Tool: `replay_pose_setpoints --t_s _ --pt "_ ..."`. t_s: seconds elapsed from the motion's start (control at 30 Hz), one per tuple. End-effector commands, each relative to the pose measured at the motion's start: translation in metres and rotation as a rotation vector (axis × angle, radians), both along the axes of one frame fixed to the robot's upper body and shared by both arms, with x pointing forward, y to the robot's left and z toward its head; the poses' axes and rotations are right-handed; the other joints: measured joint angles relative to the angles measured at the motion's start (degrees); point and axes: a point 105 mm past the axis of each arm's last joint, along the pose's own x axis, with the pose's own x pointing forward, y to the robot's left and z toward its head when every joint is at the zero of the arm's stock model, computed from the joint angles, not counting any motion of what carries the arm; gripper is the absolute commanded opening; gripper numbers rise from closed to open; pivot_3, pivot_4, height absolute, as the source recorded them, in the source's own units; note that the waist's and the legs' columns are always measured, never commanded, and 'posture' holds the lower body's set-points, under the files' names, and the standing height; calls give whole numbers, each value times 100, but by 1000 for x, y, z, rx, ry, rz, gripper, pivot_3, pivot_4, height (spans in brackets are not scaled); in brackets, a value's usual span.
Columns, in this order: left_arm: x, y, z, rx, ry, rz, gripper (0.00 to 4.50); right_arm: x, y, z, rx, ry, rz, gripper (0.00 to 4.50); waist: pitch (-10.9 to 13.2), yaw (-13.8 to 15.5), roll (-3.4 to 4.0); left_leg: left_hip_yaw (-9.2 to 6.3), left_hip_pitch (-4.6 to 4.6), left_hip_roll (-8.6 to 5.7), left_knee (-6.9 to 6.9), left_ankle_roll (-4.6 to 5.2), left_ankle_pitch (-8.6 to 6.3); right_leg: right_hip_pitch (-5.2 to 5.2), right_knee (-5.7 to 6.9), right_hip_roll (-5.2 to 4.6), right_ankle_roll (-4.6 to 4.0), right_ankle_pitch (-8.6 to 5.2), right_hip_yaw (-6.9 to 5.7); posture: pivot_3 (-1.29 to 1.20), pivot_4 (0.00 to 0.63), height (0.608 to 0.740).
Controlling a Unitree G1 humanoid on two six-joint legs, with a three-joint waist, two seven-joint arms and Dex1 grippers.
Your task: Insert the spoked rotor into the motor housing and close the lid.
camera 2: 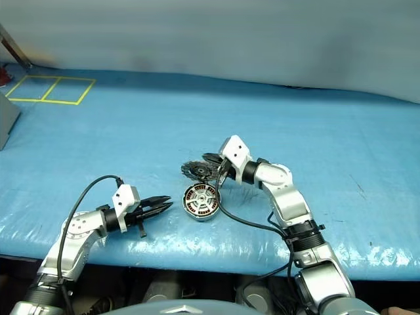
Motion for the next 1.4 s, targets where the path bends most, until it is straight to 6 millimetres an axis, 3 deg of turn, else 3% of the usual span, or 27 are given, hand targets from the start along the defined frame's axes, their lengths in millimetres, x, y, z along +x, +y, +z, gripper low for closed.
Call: replay_pose_setpoints --t_s 0.03,0.27,0.7,0.8,0.9,1.07,1.2,1.4 --pt "2 0 8 -21 -30 8 739 -22 5 -1 -44 -4 105 12 0 0 0 -1 2 0 0 0 0 0 0 -2 -2 -1 0 0 150 740" --pt "4 1 7 -18 -24 10 739 -45 1 -26 -167 29 156 12 0 -5 0 -4 2 0 0 -2 -1 -4 1 -7 -10 -6 4 0 150 740" --pt "3 1 8 -22 -21 11 739 -54 -9 -70 -309 28 79 12 -9 1 -3 -10 21 1 1 6 -22 -5 -2 -8 -12 -7 -1 0 150 740" --pt "4 -1 8 -27 -26 10 739 -46 -11 -62 -251 -18 -2 12 -13 1 -4 -10 26 1 1 -5 -28 -3 -2 -8 -12 -7 -1 0 150 740" --pt "6 -3 10 -33 -32 7 739 -40 -7 -41 -93 -7 -69 12 -12 -1 -4 -10 27 2 2 -8 -28 -3 2 -8 -12 -6 1 0 150 740" --pt "7 -5 10 -38 -31 2 739 -46 3 -23 37 25 -47 12 -11 0 -3 -11 18 2 1 -5 -25 -4 2 -6 -13 -6 1 0 150 740" --pt "7 -7 10 -42 -23 -3 739 -56 12 -24 71 98 11 879 -11 0 -3 -11 12 2 1 10 -18 -4 -1 -6 -14 -6 1 0 150 740" --pt "6 -7 10 -43 -12 -2 739 -63 19 -23 96 154 48 2848 -11 0 -1 -11 11 2 1 13 -21 -6 -1 -6 -14 -6 0 0 150 740"
